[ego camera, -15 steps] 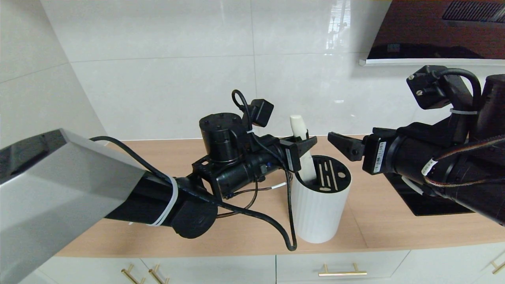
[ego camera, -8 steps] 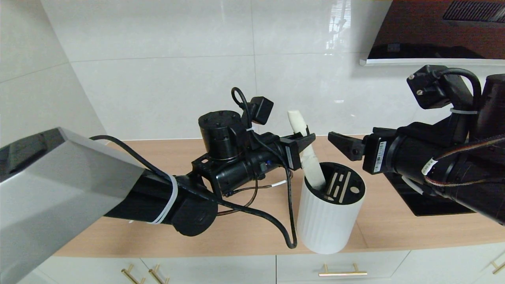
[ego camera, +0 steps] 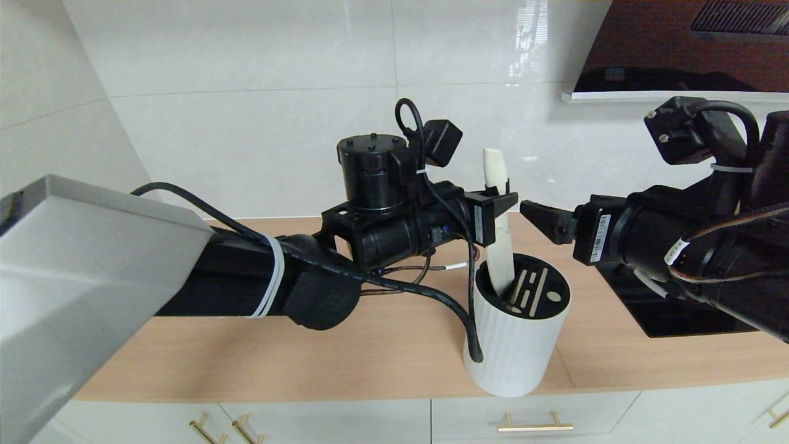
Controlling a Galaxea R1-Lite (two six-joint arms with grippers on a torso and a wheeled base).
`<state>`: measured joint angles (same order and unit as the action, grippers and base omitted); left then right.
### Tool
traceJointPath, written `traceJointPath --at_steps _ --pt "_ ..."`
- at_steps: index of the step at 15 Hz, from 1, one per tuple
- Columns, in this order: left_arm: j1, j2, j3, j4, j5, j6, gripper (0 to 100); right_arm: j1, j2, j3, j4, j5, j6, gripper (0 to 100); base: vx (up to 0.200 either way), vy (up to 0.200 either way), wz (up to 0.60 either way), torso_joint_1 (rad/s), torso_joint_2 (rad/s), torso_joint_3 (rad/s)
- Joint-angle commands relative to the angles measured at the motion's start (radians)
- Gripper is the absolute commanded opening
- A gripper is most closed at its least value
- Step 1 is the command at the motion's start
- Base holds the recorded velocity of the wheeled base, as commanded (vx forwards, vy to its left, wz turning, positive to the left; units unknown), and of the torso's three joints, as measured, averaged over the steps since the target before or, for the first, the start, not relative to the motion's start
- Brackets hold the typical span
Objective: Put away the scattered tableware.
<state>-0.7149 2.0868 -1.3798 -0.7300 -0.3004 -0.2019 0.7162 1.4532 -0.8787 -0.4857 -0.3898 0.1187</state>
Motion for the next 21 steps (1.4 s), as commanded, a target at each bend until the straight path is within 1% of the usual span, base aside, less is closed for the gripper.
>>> traceJointPath --at_steps 1,2,3,4,6,11,16,18,21 --pt "-0.003 0.027 -0.07 0.057 0.003 0.042 0 -0.04 -0.02 -0.011 -0.001 -0.001 -0.011 100 0.0 0.0 0.0 0.0 0.0 0.0" --pt "-0.003 0.044 -0.11 0.107 0.007 0.075 0 -0.061 -0.037 -0.013 -0.001 -0.001 -0.022 100 0.0 0.0 0.0 0.0 0.0 0.0" --pt "-0.003 0.052 -0.122 0.127 0.018 0.102 0 -0.073 -0.047 -0.014 -0.001 -0.001 -0.024 100 0.0 0.0 0.0 0.0 0.0 0.0" --pt "-0.003 0.061 -0.124 0.126 0.034 0.121 0 -0.09 -0.056 -0.029 -0.001 -0.001 -0.024 100 0.0 0.0 0.0 0.0 0.0 0.0" --pt "-0.006 0.067 -0.124 0.124 0.057 0.124 0 -0.115 -0.06 -0.036 -0.001 -0.001 -0.025 100 0.0 0.0 0.0 0.0 0.0 0.0" --pt "-0.024 0.056 -0.124 0.123 0.061 0.116 0 -0.142 -0.057 -0.048 -0.001 -0.001 -0.025 100 0.0 0.0 0.0 0.0 0.0 0.0" --pt "-0.047 0.081 -0.122 0.123 0.063 0.113 0 -0.146 -0.059 -0.049 -0.001 -0.001 -0.025 100 0.0 0.0 0.0 0.0 0.0 0.0" --pt "-0.047 0.098 -0.12 0.121 0.066 0.113 0 -0.146 -0.059 -0.049 -0.001 -0.001 -0.025 100 0.0 0.0 0.0 0.0 0.0 0.0" --pt "-0.047 0.116 -0.108 0.107 0.093 0.11 0 -0.147 -0.057 -0.049 -0.001 -0.001 -0.025 100 0.0 0.0 0.0 0.0 0.0 0.0"
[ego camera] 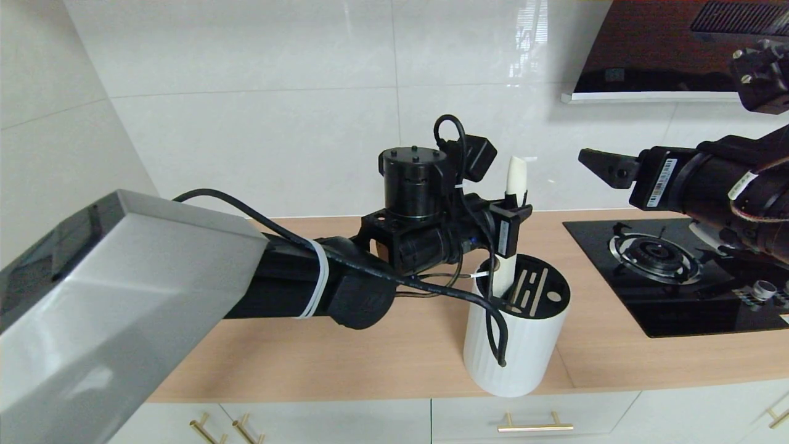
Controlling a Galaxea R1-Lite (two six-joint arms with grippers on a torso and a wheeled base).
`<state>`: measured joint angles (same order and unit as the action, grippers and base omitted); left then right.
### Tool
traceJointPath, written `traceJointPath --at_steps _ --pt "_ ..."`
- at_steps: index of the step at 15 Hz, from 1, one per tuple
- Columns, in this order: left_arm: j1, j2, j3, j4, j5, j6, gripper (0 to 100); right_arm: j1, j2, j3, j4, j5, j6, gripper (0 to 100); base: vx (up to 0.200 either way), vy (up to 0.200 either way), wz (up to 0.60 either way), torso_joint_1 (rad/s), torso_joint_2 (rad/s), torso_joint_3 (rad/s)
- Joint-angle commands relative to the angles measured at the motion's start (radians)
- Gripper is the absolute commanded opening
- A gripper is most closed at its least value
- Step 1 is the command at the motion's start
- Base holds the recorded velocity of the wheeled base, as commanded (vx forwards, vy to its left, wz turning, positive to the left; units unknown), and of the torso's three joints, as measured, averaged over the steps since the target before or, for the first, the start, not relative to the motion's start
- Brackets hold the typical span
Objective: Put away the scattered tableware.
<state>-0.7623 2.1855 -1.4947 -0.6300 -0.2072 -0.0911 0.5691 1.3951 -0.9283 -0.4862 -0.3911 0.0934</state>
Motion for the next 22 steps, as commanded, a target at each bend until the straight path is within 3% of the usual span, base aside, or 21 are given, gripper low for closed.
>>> traceJointPath --at_steps 1,3,14,22 --pt "0.0 0.017 0.01 -0.004 0.002 -0.01 0 0.001 0.002 0.0 0.0 0.0 0.0 100 0.0 0.0 0.0 0.0 0.0 0.0" --pt "0.0 0.0 0.014 -0.023 0.005 -0.033 0 0.001 0.004 0.002 0.0 0.0 0.0 100 0.0 0.0 0.0 0.0 0.0 0.0" --pt "-0.02 -0.093 0.136 -0.025 0.003 -0.033 0 0.001 0.001 0.002 0.0 0.0 0.0 100 0.0 0.0 0.0 0.0 0.0 0.0" --pt "-0.02 -0.006 0.113 -0.027 0.003 -0.032 0 0.001 0.004 0.003 0.0 0.0 0.0 100 0.0 0.0 0.0 0.0 0.0 0.0"
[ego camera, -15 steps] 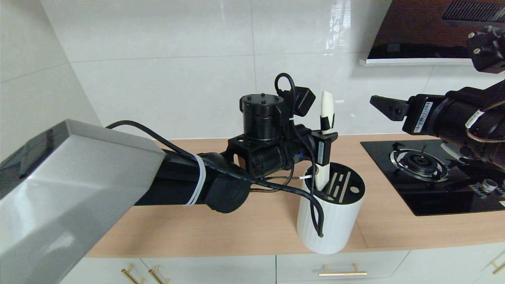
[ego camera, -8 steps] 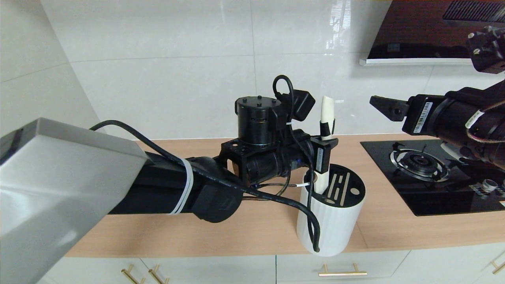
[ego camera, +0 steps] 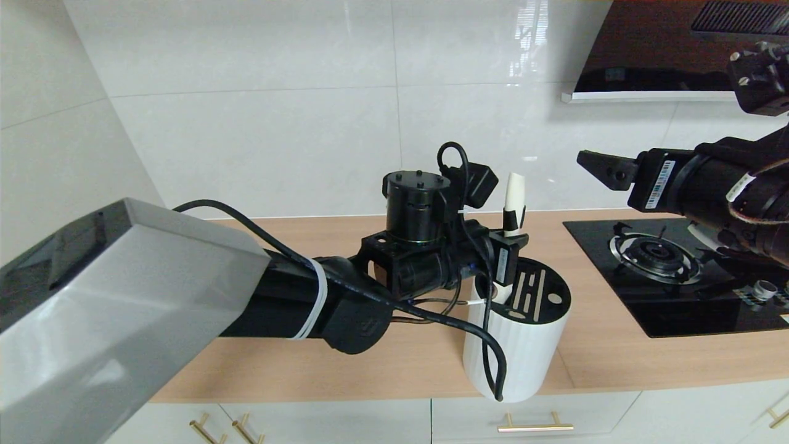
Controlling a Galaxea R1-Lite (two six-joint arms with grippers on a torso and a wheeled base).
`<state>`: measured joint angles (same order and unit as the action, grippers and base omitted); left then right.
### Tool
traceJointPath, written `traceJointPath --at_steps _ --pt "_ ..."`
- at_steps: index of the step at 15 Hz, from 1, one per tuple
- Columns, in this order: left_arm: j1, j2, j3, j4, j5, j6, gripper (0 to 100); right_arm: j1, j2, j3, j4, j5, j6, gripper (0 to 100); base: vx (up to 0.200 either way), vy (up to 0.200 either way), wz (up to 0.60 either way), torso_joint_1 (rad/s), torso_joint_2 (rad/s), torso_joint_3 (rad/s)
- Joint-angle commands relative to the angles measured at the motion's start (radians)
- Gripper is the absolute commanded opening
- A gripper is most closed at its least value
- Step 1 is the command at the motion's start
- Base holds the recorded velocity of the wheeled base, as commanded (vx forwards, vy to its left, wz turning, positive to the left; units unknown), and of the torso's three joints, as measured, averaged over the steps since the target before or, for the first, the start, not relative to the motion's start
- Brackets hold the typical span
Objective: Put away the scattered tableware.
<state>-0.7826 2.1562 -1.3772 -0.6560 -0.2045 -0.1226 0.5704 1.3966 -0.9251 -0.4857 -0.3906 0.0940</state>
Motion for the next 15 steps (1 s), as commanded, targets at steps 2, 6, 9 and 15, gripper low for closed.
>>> traceJointPath --at_steps 2,6,9,15 --pt "0.0 0.028 -0.009 -0.007 0.0 0.0 0 0.0 0.002 0.0 -0.001 0.001 0.001 100 0.0 0.0 0.0 0.0 0.0 0.0" --pt "0.002 0.027 -0.011 -0.024 0.005 0.0 100 0.0 0.001 0.0 -0.001 -0.001 0.001 100 0.0 0.0 0.0 0.0 0.0 0.0" --pt "0.002 0.022 -0.009 -0.039 0.008 0.001 100 0.0 0.001 0.0 -0.001 -0.001 0.0 100 0.0 0.0 0.0 0.0 0.0 0.0" --pt "0.016 -0.108 0.006 -0.109 0.053 -0.003 100 0.0 -0.001 0.0 -0.001 0.003 0.001 100 0.0 0.0 0.0 0.0 0.0 0.0"
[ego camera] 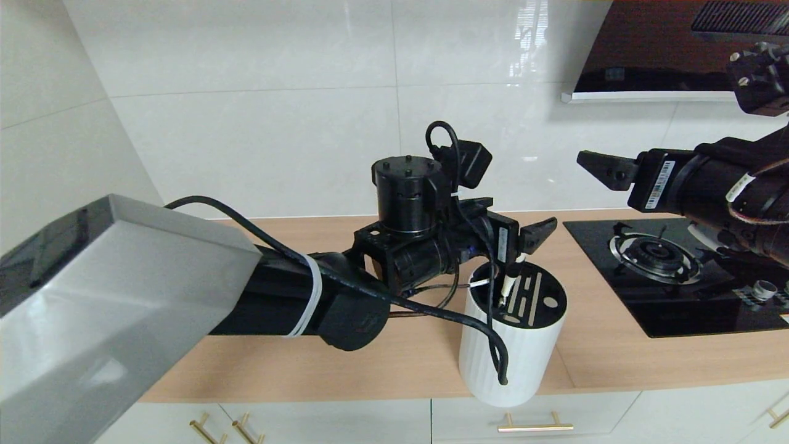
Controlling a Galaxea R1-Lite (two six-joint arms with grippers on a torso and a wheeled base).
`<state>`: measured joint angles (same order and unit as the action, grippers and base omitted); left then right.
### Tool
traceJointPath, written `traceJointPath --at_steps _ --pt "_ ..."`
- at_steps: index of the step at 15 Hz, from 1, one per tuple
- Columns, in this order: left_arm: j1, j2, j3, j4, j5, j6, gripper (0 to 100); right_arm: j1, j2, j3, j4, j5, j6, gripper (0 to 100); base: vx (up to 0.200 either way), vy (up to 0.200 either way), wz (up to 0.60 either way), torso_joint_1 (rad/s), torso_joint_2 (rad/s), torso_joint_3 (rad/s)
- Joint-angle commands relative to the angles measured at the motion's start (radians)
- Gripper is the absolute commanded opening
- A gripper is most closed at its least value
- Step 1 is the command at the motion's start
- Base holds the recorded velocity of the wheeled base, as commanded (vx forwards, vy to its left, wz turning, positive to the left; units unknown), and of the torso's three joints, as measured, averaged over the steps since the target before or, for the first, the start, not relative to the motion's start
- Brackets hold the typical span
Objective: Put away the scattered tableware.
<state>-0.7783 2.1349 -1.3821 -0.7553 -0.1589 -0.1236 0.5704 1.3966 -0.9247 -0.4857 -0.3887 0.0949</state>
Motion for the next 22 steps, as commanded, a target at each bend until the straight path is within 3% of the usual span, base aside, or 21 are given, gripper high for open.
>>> traceJointPath --at_steps 1,4,7,9,11,13,14,16,19,21,22 --pt "0.022 -0.13 0.026 -0.012 0.016 -0.002 100 0.0 -0.002 0.001 -0.001 -0.001 0.0 100 0.0 0.0 0.0 0.0 0.0 0.0" --pt "0.122 -0.409 0.213 -0.007 0.036 -0.004 100 -0.027 -0.059 0.046 -0.001 0.001 0.006 100 0.0 0.0 0.0 0.0 0.0 0.0" --pt "0.244 -0.725 0.532 0.001 0.044 -0.002 100 -0.155 -0.194 0.175 -0.001 0.019 0.011 100 0.0 0.0 0.0 0.0 0.0 0.0" --pt "0.315 -0.895 0.692 0.004 0.044 -0.002 100 -0.234 -0.324 0.28 -0.001 0.091 0.011 100 0.0 0.0 0.0 0.0 0.0 0.0" --pt "0.392 -1.096 0.813 0.083 0.045 -0.002 100 -0.325 -0.524 0.383 0.01 0.18 0.005 100 0.0 0.0 0.0 0.0 0.0 0.0" --pt "0.429 -1.346 0.858 0.324 0.05 -0.002 100 -0.419 -0.746 0.445 0.084 0.186 0.003 100 0.0 0.0 0.0 0.0 0.0 0.0" --pt "0.429 -1.448 0.854 0.45 0.052 -0.004 100 -0.422 -0.84 0.445 0.156 0.185 0.003 100 0.0 0.0 0.0 0.0 0.0 0.0" --pt "0.43 -1.641 0.841 0.668 0.058 -0.044 100 -0.422 -1.044 0.426 0.349 0.185 0.0 100 0.0 0.0 0.0 0.0 0.0 0.0" --pt "0.544 -1.851 0.871 0.803 0.055 -0.068 100 -0.423 -1.22 0.386 0.549 0.183 -0.001 100 0.0 0.0 0.0 0.0 0.0 0.0" --pt "0.588 -1.929 0.905 0.835 0.053 -0.067 100 -0.431 -1.266 0.391 0.582 0.183 -0.004 100 0.0 0.0 0.0 0.0 0.0 0.0" --pt "0.643 -2.006 0.936 0.841 0.05 -0.059 100 -0.452 -1.297 0.405 0.604 0.157 -0.034 100 0.0 0.0 0.0 0.0 0.0 0.0"
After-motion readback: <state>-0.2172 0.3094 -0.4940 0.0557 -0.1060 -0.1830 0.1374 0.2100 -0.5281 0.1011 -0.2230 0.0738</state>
